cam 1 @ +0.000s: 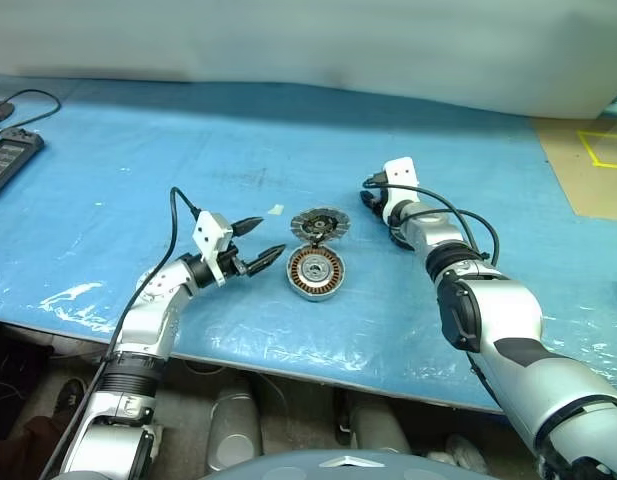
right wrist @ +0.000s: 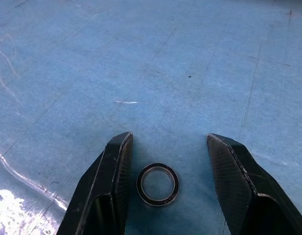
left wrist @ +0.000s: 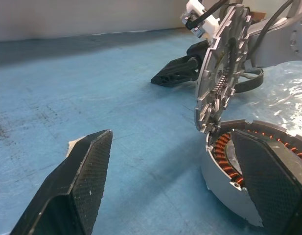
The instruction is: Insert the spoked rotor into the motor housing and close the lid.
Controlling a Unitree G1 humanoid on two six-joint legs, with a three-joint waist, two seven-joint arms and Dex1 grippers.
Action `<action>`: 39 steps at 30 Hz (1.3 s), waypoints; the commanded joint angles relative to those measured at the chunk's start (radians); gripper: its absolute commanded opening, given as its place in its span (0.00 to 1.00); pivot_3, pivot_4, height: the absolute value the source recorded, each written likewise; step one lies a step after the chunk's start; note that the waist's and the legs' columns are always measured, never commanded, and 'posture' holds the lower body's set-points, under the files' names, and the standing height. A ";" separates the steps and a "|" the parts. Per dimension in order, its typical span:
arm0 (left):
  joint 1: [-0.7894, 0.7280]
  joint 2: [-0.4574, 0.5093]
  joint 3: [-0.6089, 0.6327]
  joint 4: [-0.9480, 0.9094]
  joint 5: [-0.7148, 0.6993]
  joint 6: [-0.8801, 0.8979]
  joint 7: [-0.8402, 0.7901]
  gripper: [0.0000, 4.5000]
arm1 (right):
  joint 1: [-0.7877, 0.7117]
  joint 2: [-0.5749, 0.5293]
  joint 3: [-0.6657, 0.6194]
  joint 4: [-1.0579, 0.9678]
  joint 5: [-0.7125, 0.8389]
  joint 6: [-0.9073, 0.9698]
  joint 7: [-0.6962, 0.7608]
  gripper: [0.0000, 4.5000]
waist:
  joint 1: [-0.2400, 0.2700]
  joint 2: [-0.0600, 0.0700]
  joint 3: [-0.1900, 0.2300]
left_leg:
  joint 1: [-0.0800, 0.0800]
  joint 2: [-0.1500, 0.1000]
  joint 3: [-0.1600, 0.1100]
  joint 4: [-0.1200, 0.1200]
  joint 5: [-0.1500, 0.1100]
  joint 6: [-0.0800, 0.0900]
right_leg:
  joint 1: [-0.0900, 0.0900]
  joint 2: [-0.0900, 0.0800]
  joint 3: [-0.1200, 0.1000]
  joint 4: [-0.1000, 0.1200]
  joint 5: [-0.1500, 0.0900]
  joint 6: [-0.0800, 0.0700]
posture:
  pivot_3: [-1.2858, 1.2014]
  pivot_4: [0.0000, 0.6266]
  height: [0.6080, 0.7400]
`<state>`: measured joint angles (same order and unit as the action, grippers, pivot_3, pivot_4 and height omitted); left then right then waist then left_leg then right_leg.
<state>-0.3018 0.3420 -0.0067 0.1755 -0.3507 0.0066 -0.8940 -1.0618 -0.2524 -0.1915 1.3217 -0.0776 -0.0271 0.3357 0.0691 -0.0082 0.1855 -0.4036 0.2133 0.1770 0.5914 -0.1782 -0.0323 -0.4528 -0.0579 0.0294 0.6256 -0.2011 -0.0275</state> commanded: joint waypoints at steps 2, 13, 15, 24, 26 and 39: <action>0.012 0.018 0.024 -0.042 -0.018 -0.005 -0.008 0.91 | 0.038 -0.005 -0.043 -0.013 0.070 -0.020 0.079 0.55 | 0.000 0.000 0.000 | 0.000 0.000 0.000 0.000 0.000 0.000 | 0.000 0.000 0.000 0.000 0.000 0.000 | 0.52 0.24 1.00; 0.012 0.010 0.013 -0.038 -0.013 -0.007 -0.007 0.91 | 0.071 -0.055 -0.042 -0.067 0.110 -0.124 0.144 0.55 | 0.001 0.000 0.000 | -0.001 0.000 0.000 0.001 -0.002 0.003 | 0.000 0.000 0.000 0.000 0.000 0.000 | 0.52 0.24 1.00; 0.013 0.011 0.013 -0.038 -0.013 -0.006 -0.008 0.91 | 0.074 -0.070 -0.001 -0.079 0.080 -0.131 0.156 0.55 | 0.001 0.000 0.000 | -0.001 0.000 0.000 0.001 -0.002 0.003 | 0.000 0.000 0.000 0.000 0.000 0.000 | 0.52 0.24 1.00; 0.010 0.007 0.002 -0.021 -0.001 -0.008 -0.007 0.91 | 0.105 -0.073 0.063 -0.110 0.065 -0.123 0.241 0.55 | 0.000 0.000 0.000 | -0.001 0.001 0.000 0.001 -0.002 0.003 | 0.000 0.001 0.000 0.000 0.000 0.000 | 0.52 0.24 1.00; 0.009 0.008 0.000 -0.018 0.001 -0.007 -0.007 0.91 | 0.107 -0.070 0.064 -0.113 0.070 -0.116 0.247 0.55 | 0.000 0.000 0.000 | -0.001 0.001 0.000 0.001 -0.002 0.003 | 0.000 0.000 0.000 0.000 0.000 0.000 | 0.52 0.24 1.00; 0.012 0.009 -0.004 -0.016 0.009 -0.012 -0.007 0.91 | 0.107 -0.084 0.108 -0.080 0.039 -0.017 0.197 0.55 | 0.002 0.000 0.000 | 0.000 0.001 0.000 0.001 -0.002 0.003 | 0.002 0.000 -0.001 -0.001 0.000 0.000 | 0.52 0.24 1.00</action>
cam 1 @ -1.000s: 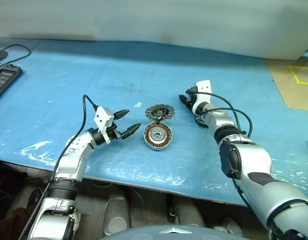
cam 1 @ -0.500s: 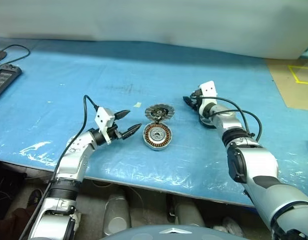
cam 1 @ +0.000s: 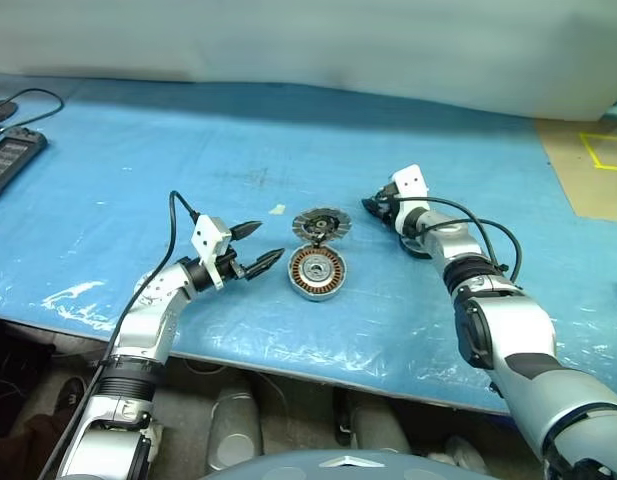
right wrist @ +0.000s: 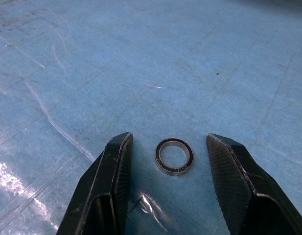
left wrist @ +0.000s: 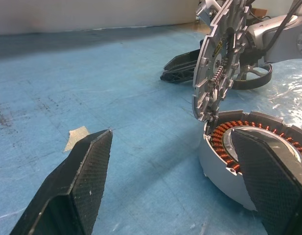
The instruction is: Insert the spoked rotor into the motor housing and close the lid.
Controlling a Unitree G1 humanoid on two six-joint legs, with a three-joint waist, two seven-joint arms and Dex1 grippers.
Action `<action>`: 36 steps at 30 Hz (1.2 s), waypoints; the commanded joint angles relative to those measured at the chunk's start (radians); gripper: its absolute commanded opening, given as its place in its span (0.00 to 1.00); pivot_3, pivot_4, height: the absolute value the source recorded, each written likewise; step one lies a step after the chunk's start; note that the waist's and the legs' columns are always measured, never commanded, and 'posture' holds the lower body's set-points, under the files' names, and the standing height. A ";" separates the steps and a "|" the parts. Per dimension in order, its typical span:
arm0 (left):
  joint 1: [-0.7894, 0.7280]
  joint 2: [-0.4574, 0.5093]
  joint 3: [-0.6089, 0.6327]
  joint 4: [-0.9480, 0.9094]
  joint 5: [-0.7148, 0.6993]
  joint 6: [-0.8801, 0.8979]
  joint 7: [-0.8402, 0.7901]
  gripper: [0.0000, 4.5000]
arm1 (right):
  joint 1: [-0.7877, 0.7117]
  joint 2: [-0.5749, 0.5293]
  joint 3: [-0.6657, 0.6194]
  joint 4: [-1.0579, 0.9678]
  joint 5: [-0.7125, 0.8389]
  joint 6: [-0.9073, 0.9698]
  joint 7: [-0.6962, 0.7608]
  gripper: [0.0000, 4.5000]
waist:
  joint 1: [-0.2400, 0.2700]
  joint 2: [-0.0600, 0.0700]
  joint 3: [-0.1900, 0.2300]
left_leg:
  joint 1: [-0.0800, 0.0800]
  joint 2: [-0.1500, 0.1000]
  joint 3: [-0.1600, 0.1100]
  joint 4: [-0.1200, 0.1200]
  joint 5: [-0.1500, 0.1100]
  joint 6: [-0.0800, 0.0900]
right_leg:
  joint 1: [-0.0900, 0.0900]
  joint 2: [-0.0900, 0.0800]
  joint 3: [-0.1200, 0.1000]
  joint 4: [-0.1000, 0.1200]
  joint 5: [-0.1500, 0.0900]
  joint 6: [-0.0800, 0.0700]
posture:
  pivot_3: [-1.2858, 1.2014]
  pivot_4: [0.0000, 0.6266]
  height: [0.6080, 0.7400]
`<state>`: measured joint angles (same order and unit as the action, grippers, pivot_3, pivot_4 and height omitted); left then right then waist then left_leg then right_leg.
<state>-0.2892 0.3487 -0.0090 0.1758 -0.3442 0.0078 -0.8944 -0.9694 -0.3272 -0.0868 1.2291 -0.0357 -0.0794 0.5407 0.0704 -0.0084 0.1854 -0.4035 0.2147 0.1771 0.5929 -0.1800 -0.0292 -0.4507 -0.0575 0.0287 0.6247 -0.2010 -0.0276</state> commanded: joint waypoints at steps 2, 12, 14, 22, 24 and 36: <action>-0.001 0.001 -0.002 -0.016 0.005 -0.013 -0.005 0.91 | 0.016 -0.010 0.013 0.018 -0.009 0.063 -0.003 0.55 | 0.001 0.000 0.000 | 0.000 0.000 0.000 0.000 0.000 0.000 | 0.001 0.000 0.000 -0.001 0.000 0.000 | 0.52 0.24 1.00; -0.002 -0.003 0.000 -0.018 0.009 -0.014 -0.006 0.91 | 0.052 -0.030 0.049 0.001 -0.028 0.106 0.009 0.14 | 0.001 0.000 0.000 | 0.004 0.000 0.000 0.000 0.000 0.000 | 0.005 0.000 -0.001 -0.001 0.000 0.000 | 0.52 0.24 1.00; -0.004 -0.004 0.000 -0.017 0.006 -0.015 -0.009 0.91 | 0.055 -0.035 0.044 -0.011 -0.019 0.088 0.009 0.14 | 0.001 0.000 0.000 | 0.007 0.000 0.000 0.000 0.000 0.000 | 0.009 -0.001 -0.001 -0.003 0.000 0.000 | 0.52 0.24 1.00; -0.015 0.001 0.001 -0.021 -0.019 -0.016 -0.068 0.91 | 0.107 -0.044 -0.074 -0.242 0.156 -0.094 0.152 0.14 | 0.000 0.000 0.000 | 0.006 0.000 0.000 -0.002 0.000 0.000 | 0.008 -0.001 -0.001 -0.005 0.000 0.000 | 0.52 0.24 1.00; -0.012 0.003 -0.010 -0.025 -0.022 -0.012 -0.095 0.91 | 0.137 -0.049 -0.087 -0.323 0.193 -0.107 0.201 0.14 | -0.001 0.000 0.000 | 0.004 0.000 0.000 -0.003 0.000 0.000 | 0.005 0.000 -0.001 -0.005 0.000 0.000 | 0.52 0.24 1.00; -0.001 0.019 -0.024 -0.028 -0.034 -0.007 -0.180 0.91 | 0.513 -0.268 0.019 -1.088 0.421 0.299 0.612 0.14 | 0.006 0.000 0.000 | 0.002 0.000 0.001 -0.009 0.000 0.000 | 0.003 0.000 -0.001 -0.010 0.000 0.000 | 0.52 0.24 1.00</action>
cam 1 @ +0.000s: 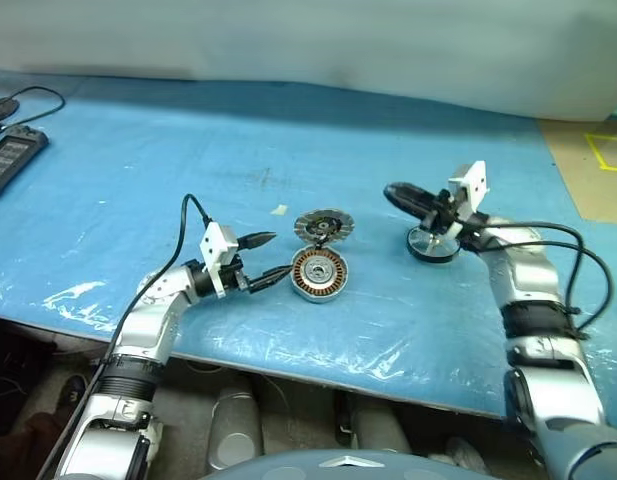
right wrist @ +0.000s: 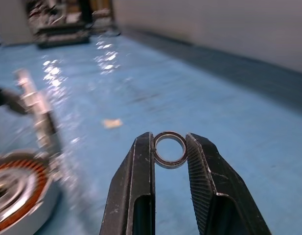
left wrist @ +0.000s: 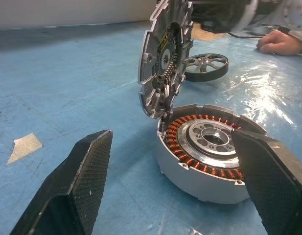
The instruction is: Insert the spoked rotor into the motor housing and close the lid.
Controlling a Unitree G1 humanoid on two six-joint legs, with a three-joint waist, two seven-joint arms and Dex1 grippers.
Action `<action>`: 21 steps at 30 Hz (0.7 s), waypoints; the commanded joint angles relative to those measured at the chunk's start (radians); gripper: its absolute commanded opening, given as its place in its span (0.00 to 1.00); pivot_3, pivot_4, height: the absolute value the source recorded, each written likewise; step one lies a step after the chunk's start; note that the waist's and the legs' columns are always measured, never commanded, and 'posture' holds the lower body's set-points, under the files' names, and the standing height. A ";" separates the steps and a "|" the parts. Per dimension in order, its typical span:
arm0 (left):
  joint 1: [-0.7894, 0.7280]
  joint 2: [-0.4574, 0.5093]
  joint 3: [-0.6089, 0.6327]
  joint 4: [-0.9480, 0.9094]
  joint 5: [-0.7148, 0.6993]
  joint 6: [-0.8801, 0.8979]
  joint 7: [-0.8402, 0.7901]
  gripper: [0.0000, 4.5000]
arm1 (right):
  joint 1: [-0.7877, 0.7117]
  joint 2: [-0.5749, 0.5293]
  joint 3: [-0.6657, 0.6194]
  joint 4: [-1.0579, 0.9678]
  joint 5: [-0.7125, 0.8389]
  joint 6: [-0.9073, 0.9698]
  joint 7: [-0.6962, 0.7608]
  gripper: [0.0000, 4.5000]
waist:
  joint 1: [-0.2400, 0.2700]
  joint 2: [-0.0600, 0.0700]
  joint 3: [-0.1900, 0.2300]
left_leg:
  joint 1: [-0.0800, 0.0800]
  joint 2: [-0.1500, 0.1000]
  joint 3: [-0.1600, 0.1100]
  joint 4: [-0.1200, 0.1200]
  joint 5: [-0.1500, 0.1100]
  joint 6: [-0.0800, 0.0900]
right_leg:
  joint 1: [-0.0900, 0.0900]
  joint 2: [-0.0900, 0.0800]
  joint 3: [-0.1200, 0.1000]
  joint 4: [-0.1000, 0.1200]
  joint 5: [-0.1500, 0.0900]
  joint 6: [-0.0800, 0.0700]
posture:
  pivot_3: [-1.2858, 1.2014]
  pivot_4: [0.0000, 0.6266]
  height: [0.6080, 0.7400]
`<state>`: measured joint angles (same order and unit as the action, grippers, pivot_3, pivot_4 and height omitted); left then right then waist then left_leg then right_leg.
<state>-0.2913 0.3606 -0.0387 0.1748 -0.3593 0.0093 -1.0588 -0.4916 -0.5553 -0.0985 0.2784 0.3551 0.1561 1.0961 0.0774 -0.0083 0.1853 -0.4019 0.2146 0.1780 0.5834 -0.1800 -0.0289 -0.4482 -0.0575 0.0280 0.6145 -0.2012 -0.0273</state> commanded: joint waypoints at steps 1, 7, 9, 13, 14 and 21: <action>0.004 0.008 0.006 -0.029 -0.021 -0.010 -0.020 0.91 | 0.070 -0.076 0.058 -0.177 0.016 0.072 0.089 0.14 | -0.003 0.000 0.000 | 0.001 0.000 0.000 -0.001 0.000 0.000 | 0.001 0.000 0.000 -0.001 0.000 0.000 | 0.52 0.24 1.00; 0.005 0.018 0.000 -0.025 -0.025 -0.012 -0.049 0.91 | 0.147 -0.194 0.173 -0.313 -0.011 0.082 0.227 0.14 | -0.007 0.000 0.000 | 0.005 0.000 0.000 -0.004 0.000 0.000 | 0.005 0.000 0.000 -0.005 0.000 0.000 | 0.52 0.24 1.00; 0.006 0.020 -0.003 -0.023 -0.019 -0.019 -0.054 0.91 | 0.134 -0.194 0.204 -0.341 -0.012 0.087 0.247 0.14 | -0.008 0.000 0.000 | 0.005 0.000 0.000 -0.004 0.000 0.000 | 0.005 0.000 0.000 -0.006 0.000 0.000 | 0.52 0.24 1.00; 0.006 0.017 -0.008 -0.018 -0.012 -0.025 -0.059 0.91 | 0.079 -0.155 0.273 -0.327 -0.066 0.064 0.221 0.14 | -0.007 0.000 0.000 | 0.005 0.000 0.000 -0.005 0.000 0.000 | 0.005 0.000 0.000 -0.006 0.000 0.000 | 0.52 0.24 1.00; 0.007 0.018 -0.012 -0.016 -0.006 -0.030 -0.061 0.91 | 0.066 -0.140 0.288 -0.322 -0.071 0.062 0.221 0.14 | -0.007 0.000 0.000 | 0.005 0.000 0.000 -0.005 0.000 0.000 | 0.005 0.000 0.000 -0.006 0.000 0.000 | 0.52 0.24 1.00; 0.022 0.023 -0.027 -0.019 0.007 -0.037 -0.069 0.91 | 0.005 -0.038 0.348 -0.269 -0.130 0.053 0.154 0.14 | -0.007 0.000 0.000 | 0.006 -0.001 0.000 -0.004 0.000 0.000 | 0.007 0.000 0.000 -0.006 0.000 0.000 | 0.52 0.24 1.00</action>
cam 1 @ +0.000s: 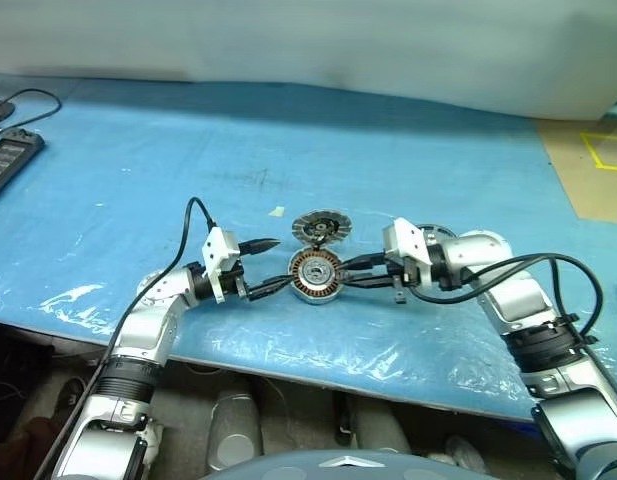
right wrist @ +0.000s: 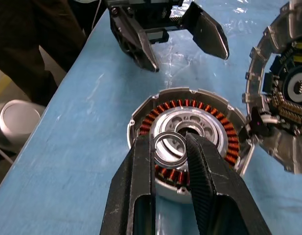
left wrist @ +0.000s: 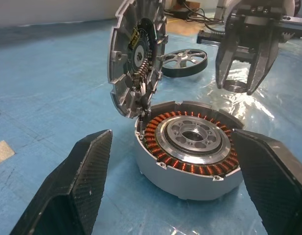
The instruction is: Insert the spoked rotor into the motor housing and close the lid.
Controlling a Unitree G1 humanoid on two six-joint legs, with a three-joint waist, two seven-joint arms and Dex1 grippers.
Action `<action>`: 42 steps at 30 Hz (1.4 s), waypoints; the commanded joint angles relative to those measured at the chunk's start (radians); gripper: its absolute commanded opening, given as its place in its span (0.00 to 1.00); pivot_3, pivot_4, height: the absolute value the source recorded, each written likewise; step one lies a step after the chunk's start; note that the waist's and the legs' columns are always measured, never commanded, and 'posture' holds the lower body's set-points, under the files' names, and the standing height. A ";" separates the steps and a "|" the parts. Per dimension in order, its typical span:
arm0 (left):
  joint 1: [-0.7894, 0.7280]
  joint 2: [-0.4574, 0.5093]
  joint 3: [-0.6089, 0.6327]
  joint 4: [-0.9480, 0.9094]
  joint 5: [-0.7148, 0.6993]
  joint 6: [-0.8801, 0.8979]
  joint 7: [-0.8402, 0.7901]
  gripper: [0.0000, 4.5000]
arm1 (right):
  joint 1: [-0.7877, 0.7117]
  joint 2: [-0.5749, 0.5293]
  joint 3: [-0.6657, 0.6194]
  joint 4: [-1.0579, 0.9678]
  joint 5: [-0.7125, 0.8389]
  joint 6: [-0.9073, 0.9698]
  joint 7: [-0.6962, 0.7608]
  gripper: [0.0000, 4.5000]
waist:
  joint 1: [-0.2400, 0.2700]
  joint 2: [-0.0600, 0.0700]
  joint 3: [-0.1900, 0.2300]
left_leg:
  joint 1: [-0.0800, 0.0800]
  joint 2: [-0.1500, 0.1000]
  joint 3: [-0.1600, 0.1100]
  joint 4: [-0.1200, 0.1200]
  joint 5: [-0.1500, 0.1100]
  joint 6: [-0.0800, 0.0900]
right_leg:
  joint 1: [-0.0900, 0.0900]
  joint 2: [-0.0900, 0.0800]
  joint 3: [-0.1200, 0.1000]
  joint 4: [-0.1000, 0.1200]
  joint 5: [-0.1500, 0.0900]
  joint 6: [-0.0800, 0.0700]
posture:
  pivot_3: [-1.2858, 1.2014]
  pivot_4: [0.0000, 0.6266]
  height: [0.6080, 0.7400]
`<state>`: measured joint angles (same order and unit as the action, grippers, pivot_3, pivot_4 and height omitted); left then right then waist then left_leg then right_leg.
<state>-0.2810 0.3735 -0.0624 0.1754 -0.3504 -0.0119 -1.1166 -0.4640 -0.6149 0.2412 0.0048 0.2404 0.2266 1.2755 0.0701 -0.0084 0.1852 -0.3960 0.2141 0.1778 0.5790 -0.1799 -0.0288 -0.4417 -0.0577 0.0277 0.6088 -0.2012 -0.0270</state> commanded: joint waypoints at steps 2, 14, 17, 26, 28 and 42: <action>0.017 0.014 -0.009 -0.024 -0.005 -0.013 -0.023 0.91 | -0.033 0.047 0.015 0.026 -0.033 -0.022 -0.052 0.14 | 0.000 0.000 0.000 | 0.000 0.000 0.000 0.000 0.000 0.000 | 0.000 0.000 0.000 0.000 0.000 0.000 | 0.52 0.24 1.00; 0.004 0.027 -0.022 0.003 0.021 -0.058 -0.051 0.91 | -0.083 0.125 0.041 0.110 -0.088 -0.047 -0.103 0.14 | 0.000 0.000 0.000 | 0.002 0.000 0.000 0.001 0.000 0.000 | 0.001 0.000 0.000 0.002 0.000 0.000 | 0.52 0.24 1.00; 0.004 0.021 -0.021 0.007 0.024 -0.061 -0.046 0.91 | -0.081 0.128 0.045 0.117 -0.087 -0.047 -0.099 0.14 | 0.000 0.000 0.000 | 0.003 0.000 0.000 0.001 0.000 0.000 | 0.002 0.000 0.000 0.002 0.000 0.000 | 0.52 0.24 1.00; 0.003 0.015 -0.024 0.012 0.035 -0.066 -0.026 0.91 | -0.059 0.130 0.057 0.110 -0.093 -0.040 -0.096 0.14 | 0.000 0.000 0.000 | 0.005 0.000 0.000 0.001 0.000 0.000 | 0.003 0.000 0.000 0.004 0.000 0.000 | 0.52 0.24 1.00; 0.004 0.016 -0.022 0.011 0.036 -0.065 -0.025 0.91 | -0.059 0.129 0.060 0.112 -0.097 -0.043 -0.097 0.14 | 0.000 0.000 0.000 | 0.005 0.000 0.000 0.001 0.000 0.000 | 0.003 0.000 0.000 0.004 0.000 0.000 | 0.52 0.24 1.00; 0.006 0.014 -0.021 0.011 0.037 -0.068 -0.012 0.91 | -0.084 0.148 0.071 0.147 -0.115 -0.047 -0.109 0.14 | 0.000 0.000 0.000 | 0.006 -0.001 0.000 0.001 0.000 0.000 | 0.004 0.000 0.001 0.005 0.000 0.000 | 0.52 0.24 1.00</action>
<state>-0.2710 0.3874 -0.0858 0.1948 -0.3097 -0.0603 -1.1291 -0.5301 -0.4692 0.3199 0.1588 0.1283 0.1954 1.1718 0.0699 -0.0085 0.1852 -0.3898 0.2135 0.1778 0.5802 -0.1799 -0.0291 -0.4379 -0.0578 0.0285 0.6133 -0.2012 -0.0271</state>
